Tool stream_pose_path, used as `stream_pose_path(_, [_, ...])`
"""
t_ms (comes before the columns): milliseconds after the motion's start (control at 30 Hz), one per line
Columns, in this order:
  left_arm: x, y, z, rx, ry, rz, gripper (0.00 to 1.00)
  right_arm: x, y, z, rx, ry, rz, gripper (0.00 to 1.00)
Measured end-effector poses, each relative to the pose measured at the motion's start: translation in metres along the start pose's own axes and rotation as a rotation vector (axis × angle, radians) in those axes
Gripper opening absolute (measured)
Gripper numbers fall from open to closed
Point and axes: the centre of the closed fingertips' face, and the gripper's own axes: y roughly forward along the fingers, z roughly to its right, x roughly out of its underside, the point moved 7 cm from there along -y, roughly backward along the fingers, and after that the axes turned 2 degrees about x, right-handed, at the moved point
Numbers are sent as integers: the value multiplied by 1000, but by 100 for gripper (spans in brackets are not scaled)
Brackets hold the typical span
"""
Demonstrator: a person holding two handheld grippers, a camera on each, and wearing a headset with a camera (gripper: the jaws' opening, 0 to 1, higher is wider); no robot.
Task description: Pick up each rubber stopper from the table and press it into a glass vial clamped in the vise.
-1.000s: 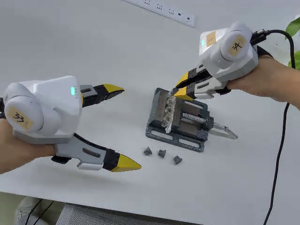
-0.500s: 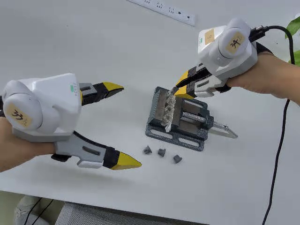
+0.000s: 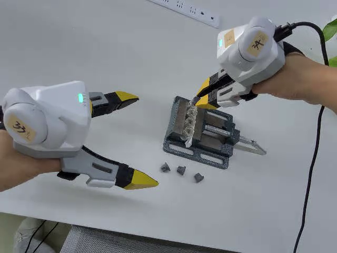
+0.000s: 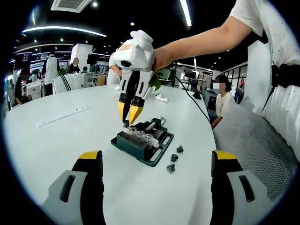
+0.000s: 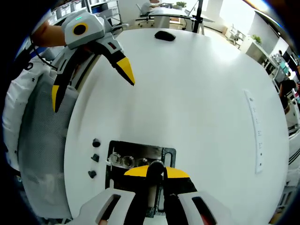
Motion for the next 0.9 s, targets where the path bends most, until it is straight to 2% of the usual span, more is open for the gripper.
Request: stream_pose_path(900, [-1, 2, -2, 0, -4, 9, 95, -2, 1, -2, -16, 23, -11, 6])
